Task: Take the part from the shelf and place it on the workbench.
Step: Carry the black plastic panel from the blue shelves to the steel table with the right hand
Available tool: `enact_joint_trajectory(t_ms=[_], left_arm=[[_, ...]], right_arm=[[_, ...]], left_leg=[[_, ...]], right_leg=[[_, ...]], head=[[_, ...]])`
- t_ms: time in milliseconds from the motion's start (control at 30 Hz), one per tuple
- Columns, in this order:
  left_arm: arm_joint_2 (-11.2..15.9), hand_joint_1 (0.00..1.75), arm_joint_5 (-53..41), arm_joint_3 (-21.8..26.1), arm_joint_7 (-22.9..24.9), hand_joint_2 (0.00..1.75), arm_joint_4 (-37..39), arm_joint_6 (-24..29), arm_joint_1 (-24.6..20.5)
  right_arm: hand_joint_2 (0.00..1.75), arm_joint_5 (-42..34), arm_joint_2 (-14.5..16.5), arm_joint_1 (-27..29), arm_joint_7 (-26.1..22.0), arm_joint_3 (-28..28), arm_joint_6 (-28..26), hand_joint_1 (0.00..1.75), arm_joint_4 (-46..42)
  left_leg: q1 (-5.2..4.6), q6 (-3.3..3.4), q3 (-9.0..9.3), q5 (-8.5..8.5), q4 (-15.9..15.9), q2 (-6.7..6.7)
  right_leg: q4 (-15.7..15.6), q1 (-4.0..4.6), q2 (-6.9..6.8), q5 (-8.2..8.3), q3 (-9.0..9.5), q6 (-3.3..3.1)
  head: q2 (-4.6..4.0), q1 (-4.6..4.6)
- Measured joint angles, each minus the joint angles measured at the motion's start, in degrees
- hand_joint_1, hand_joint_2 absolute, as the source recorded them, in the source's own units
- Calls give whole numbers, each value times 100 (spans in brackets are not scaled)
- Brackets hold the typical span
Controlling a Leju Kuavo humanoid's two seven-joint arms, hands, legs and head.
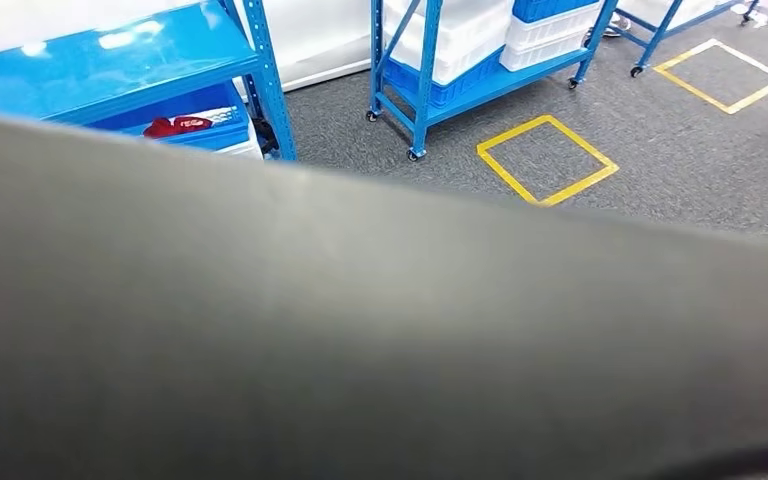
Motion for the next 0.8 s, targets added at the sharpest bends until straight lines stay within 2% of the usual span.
enact_joint_trajectory(t_ms=[33, 67, 100, 133, 167, 200, 233, 267, 300, 367, 400, 433, 467, 500, 533, 600, 633, 667, 700, 733, 767, 800], left_arm=[[-2, 0, -1, -1, 4, 175, 0, -3, -9], [-4, 0, -1, -2, 4, 175, 0, -5, -16], [-5, 0, 2, -3, 4, 175, 0, -6, -16], [-2, 0, 6, -3, 3, 175, 0, -6, -9], [1, 0, 15, -2, 1, 175, 0, -6, 3], [5, 0, 27, -2, -4, 175, 0, -4, 16], [9, 0, 38, -1, -10, 175, 0, -2, 23], [11, 0, 46, -1, -17, 175, 0, 1, 24], [11, 0, 50, -1, -25, 175, 0, 4, 23], [11, 0, 52, -1, -40, 175, 0, 7, 22], [11, 0, 54, -1, -46, 175, 0, 8, 24], [13, 0, 56, -1, -51, 175, 0, 9, 24], [14, 0, 57, -1, -54, 175, 0, 10, 21], [14, 0, 58, -1, -56, 175, 0, 10, 13], [14, 0, 59, -1, -60, 175, 0, 10, 5], [14, 0, 59, -1, -70, 175, 0, 10, 4], [15, 0, 59, -1, -75, 175, 0, 9, 15], [17, 0, 59, -1, -79, 175, 0, 9, 29], [19, 0, 60, -1, -80, 175, 0, 8, 44], [20, 0, 60, -1, -81, 175, 0, 8, 56], [21, 0, 61, -1, -81, 175, 0, 8, 60], [22, 0, 61, -1, -83, 175, 0, 8, 60]], right_arm=[[175, 19, -2, 33, 21, -33, -18, 157, -38], [175, 34, -4, 55, 39, -62, -31, 157, -74], [175, 45, -7, 69, 51, -86, -35, 157, -109], [175, 51, -8, 80, 58, -105, -36, 157, -136], [175, 54, -9, 92, 61, -120, -34, 157, -158], [175, 56, -11, 111, 63, -135, -32, 157, -174], [175, 61, -14, 134, 66, -150, -29, 157, -185], [175, 68, -18, 153, 71, -162, -26, 157, -196], [175, 78, -21, 164, 80, -172, -23, 157, -209], [175, 117, -23, 164, 115, -191, -15, 157, -256], [175, 140, -23, 160, 134, -203, -11, 157, -287], [175, 165, -23, 159, 152, -224, -9, 157, -319], [175, 186, -23, 162, 166, -251, -9, 157, -346], [175, 213, -23, 174, 177, -283, -9, 157, -374], [175, 243, -23, 187, 192, -316, -9, 157, -404], [175, 301, -21, 198, 224, -382, -7, 157, -468], [175, 328, -19, 200, 240, -409, -7, 157, -495], [175, 354, -16, 202, 252, -438, -9, 157, -515], [175, 382, -15, 208, 262, -464, -11, 157, -529], [175, 415, -15, 219, 274, -497, -16, 157, -540], [175, 446, -15, 228, 289, -534, -20, 157, -551], [175, 477, -15, 235, 305, -572, -22, 157, -566]], left_leg=[[2, 41, 1, 22, -17, 64], [7, 91, -2, 44, -37, 139], [10, 133, -3, 61, -58, 223], [-6, 163, -6, 66, -64, 311], [-22, 184, -14, 63, -64, 398], [-38, 189, -19, 61, -62, 489], [-51, 192, -23, 57, -61, 576], [-59, 191, -24, 54, -59, 658], [-66, 188, -20, 47, -56, 733], [-93, 159, -2, 20, -43, 854], [-112, 137, 6, 4, -35, 908], [-128, 113, 13, -9, -28, 958], [-141, 89, 18, -19, -26, 1013], [-142, 66, 31, -27, -29, 1070], [-131, 35, 38, -54, -12, 1055], [-103, -27, -49, -261, 249, 809], [-85, -51, -178, -447, 555, 631], [-77, -68, -350, -648, 946, 509], [-69, -83, -525, -799, 1327, 457], [-61, -94, -649, -854, 1583, 437], [-51, -100, -678, -788, 1623, 430], [-37, -102, -601, -610, 1428, 414]], right_leg=[[21, 0, -45, -11, -26, 33], [121, 7, -171, -81, -80, 60], [333, 14, -341, -217, -183, 81], [661, 14, -531, -405, -332, 93], [1063, 10, -642, -605, -516, 110], [1426, 3, -688, -749, -677, 124], [1634, -1, -711, -801, -759, 133], [1631, -2, -728, -752, -732, 134], [1386, 2, -766, -611, -580, 124], [570, 42, -993, -309, -107, 66], [256, 69, -1099, -226, 62, 24], [84, 94, -1167, -202, 147, -14], [35, 116, -1159, -213, 154, -44], [28, 110, -1089, -200, 141, -76], [11, 99, -1025, -187, 141, -104], [-30, 62, -897, -150, 150, -171], [-38, 51, -834, -138, 151, -194], [-37, 49, -764, -132, 145, -210], [-35, 50, -688, -130, 141, -216], [-33, 50, -606, -128, 142, -216], [-29, 50, -523, -128, 148, -213], [-24, 47, -438, -129, 157, -207]], head=[[0, 0], [0, 0], [0, 1], [0, 1], [0, 1], [0, 1], [0, 1], [0, 1], [0, 1], [0, 1], [0, 0], [0, -1], [0, -1], [0, -1], [0, -1], [0, -2], [0, -2], [0, -2], [0, -2], [0, -2], [0, -2], [0, -2]])
